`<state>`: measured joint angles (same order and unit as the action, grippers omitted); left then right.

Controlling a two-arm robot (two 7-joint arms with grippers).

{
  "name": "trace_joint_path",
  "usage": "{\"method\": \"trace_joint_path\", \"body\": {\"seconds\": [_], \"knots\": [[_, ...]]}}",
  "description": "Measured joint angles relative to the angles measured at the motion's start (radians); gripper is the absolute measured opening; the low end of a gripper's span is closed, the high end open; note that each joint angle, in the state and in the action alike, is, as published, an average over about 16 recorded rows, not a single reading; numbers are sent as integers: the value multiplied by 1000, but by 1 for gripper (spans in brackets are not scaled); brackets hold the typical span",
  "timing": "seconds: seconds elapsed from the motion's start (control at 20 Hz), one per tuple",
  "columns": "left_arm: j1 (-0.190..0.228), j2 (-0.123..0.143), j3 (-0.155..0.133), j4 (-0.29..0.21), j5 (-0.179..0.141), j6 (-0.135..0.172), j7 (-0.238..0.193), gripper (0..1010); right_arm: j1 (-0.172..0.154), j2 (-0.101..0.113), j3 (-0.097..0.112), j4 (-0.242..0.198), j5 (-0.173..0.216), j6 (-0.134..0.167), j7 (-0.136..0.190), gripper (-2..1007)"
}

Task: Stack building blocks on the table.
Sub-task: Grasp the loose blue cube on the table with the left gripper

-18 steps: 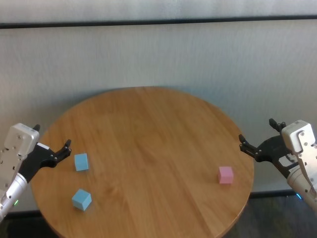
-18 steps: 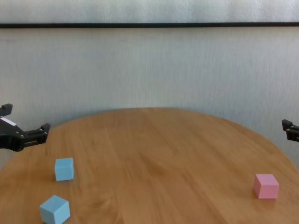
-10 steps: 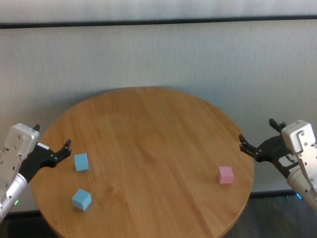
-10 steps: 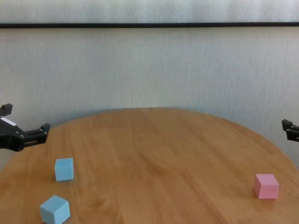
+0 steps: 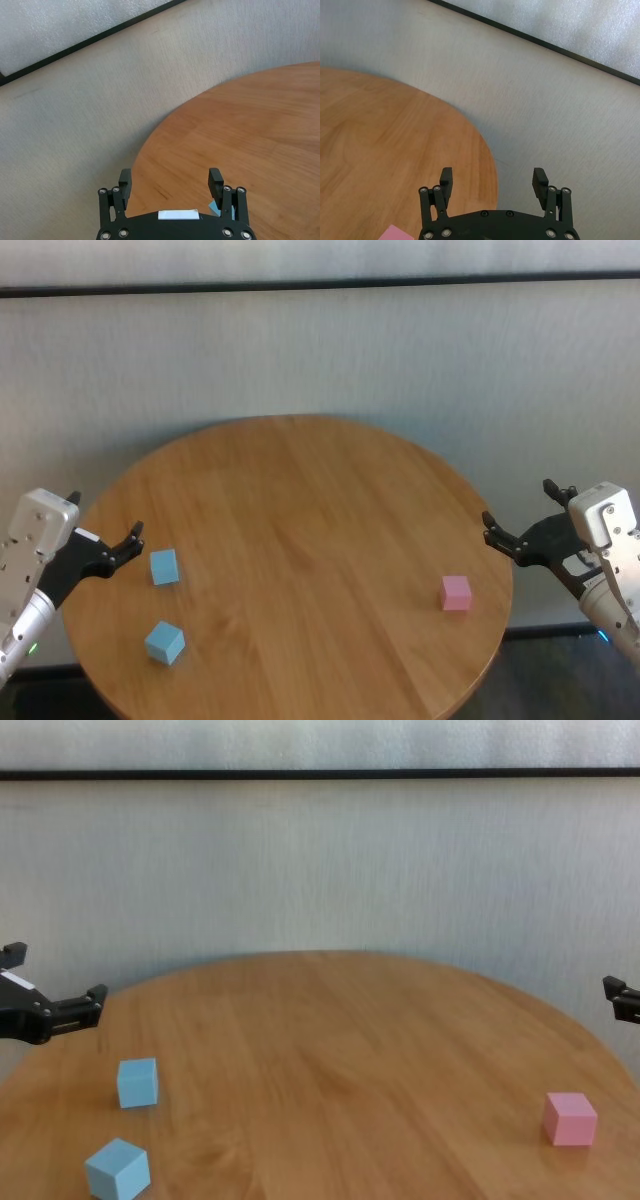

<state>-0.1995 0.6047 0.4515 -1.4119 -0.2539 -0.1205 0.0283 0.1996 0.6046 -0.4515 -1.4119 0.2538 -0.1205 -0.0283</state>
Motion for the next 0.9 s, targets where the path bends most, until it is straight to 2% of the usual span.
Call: {"method": "trace_joint_path", "body": {"seconds": [0.9], "knots": [[0, 0, 0, 0, 0, 0, 0, 1003, 0, 0, 0, 0, 0, 0, 0, 1004]]}}
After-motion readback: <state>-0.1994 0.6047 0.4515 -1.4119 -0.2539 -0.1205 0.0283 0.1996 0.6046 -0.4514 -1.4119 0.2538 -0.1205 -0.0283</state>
